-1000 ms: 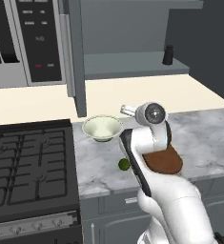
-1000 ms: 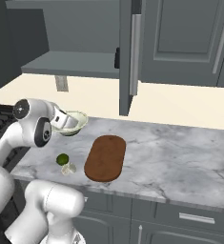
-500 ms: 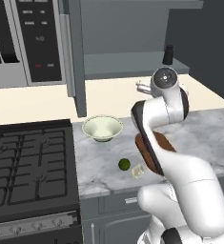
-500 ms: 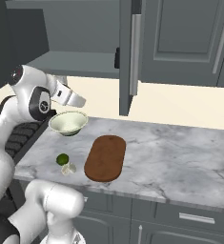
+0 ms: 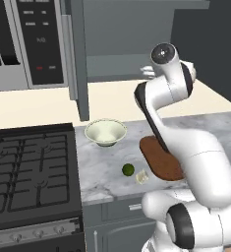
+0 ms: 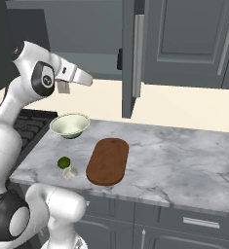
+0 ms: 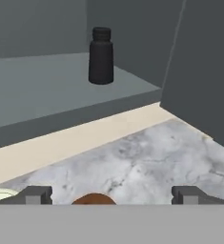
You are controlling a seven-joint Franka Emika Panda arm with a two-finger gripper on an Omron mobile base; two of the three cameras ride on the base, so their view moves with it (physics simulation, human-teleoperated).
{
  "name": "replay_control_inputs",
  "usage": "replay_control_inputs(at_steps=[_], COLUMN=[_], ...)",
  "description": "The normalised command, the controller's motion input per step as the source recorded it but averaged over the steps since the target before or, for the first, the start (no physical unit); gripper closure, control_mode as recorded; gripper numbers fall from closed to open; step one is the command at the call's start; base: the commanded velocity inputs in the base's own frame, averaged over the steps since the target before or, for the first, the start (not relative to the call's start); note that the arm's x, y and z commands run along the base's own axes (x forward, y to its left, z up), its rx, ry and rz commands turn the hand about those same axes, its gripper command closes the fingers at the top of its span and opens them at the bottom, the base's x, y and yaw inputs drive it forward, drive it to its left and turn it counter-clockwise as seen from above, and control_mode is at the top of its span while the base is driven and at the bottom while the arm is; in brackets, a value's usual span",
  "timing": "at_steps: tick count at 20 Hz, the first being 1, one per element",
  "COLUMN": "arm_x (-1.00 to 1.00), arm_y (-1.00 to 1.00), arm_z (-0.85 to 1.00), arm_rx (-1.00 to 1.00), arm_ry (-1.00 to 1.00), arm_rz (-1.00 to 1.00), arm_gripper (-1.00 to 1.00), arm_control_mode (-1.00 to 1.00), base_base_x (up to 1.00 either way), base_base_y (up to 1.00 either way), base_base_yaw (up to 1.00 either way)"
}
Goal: Open the cabinet. Place the bowl and condiment on the counter. Then place the lime and garlic on the cutting board.
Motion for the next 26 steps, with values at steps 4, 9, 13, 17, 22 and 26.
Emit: replay_control_inputs(at_steps=[4,9,13,17,22,26], arm_x=[0.55,0.52,0.6,0.47,0.43,0.36], arm_y=[-0.15,-0.19,-0.28,-0.37,-0.28,-0.23], arm_z=[0.51,0.08,-0.07,0.0,0.0,-0.2], arm_rx=[0.0,0.0,0.0,-0.01,-0.05,-0.07], arm_ry=[0.19,0.03,0.0,-0.03,-0.01,0.0], arm_rz=[0.0,0.04,0.05,0.06,0.03,0.05], arm_gripper=[-1.0,-1.0,-1.0,-1.0,-1.0,-1.0], arm_control_mode=[-1.0,-1.0,-1.0,-1.0,-1.0,-1.0], base_base_x=[0.0,0.0,0.0,0.0,0.0,0.0], base_base_y=[0.0,0.0,0.0,0.0,0.0,0.0], base_base_yaw=[0.0,0.0,0.0,0.0,0.0,0.0])
